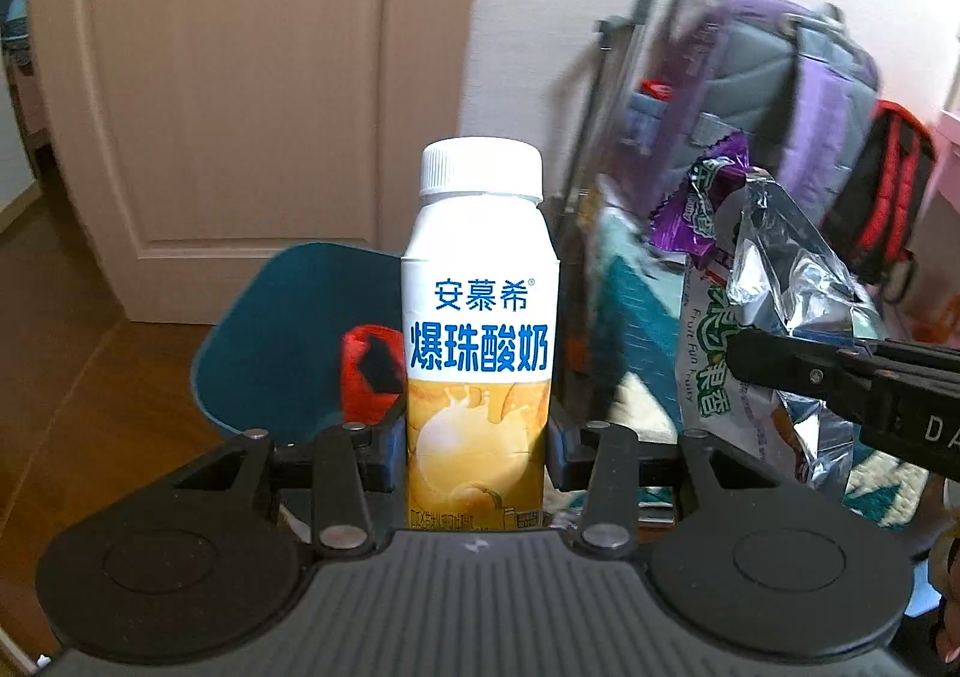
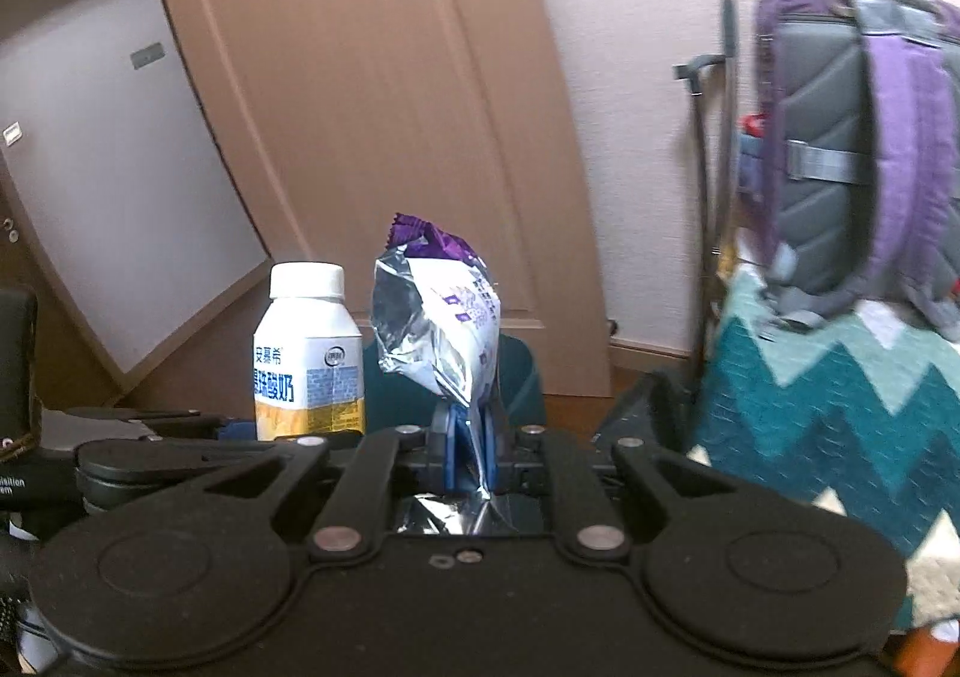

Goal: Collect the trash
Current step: 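Lift wrapper and yogurt bottle over the teal wastebasket and open both tools, then move both tools back down toward the remaining trash on the floor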

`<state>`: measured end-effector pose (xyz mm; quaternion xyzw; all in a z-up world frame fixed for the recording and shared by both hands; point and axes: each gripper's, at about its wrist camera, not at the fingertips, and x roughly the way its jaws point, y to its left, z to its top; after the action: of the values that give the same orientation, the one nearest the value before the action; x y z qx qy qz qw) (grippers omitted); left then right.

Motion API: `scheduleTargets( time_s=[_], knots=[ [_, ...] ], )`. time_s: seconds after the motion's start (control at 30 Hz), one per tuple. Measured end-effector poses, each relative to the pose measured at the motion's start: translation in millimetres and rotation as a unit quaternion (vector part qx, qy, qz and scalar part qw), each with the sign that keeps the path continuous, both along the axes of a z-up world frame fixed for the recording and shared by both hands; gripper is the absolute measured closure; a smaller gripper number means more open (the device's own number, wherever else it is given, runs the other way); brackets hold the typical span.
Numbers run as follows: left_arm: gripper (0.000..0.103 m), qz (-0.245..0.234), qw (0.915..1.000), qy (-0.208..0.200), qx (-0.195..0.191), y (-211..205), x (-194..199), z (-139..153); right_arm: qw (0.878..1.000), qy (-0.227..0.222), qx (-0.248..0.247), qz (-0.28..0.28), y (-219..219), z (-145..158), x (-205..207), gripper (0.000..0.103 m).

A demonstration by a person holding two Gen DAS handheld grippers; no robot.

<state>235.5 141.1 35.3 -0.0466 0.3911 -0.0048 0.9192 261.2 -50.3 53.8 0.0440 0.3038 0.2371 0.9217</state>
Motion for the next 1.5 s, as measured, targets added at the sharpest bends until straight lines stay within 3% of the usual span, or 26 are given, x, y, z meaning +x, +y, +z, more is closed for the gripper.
scheduleTargets(
  time_s=[0.3,0.5,0.73,0.9,1.07,1.2,1.5],
  knots=[
    [0.061,0.038,0.9991,0.020,-0.005,62.3,47.0,-30.8,0.999,0.030,-0.008,0.015,65.0,-19.0,70.1,0.095],
    [0.061,0.062,0.9964,0.055,-0.017,95.2,67.0,-76.7,0.997,0.070,-0.017,0.010,97.9,-54.7,118.9,0.094],
    [0.061,0.057,0.9949,0.076,-0.034,104.5,68.3,-117.2,0.993,0.105,-0.053,0.018,129.8,-99.9,149.9,0.085],
    [0.061,0.061,0.9935,0.086,-0.042,106.9,69.7,-135.3,0.989,0.138,-0.054,0.018,133.8,-119.7,162.5,0.079],
    [0.061,0.062,0.9932,0.088,-0.044,104.0,75.3,-133.2,0.988,0.144,-0.059,0.018,131.3,-126.3,162.5,0.069],
    [0.060,0.060,0.9936,0.084,-0.046,101.8,68.7,-125.0,0.987,0.147,-0.055,0.020,123.8,-120.9,160.6,0.067],
    [0.057,0.047,0.9959,0.065,-0.042,80.9,45.7,-87.5,0.992,0.115,-0.038,0.036,98.0,-76.6,122.4,0.056]
  ],
)
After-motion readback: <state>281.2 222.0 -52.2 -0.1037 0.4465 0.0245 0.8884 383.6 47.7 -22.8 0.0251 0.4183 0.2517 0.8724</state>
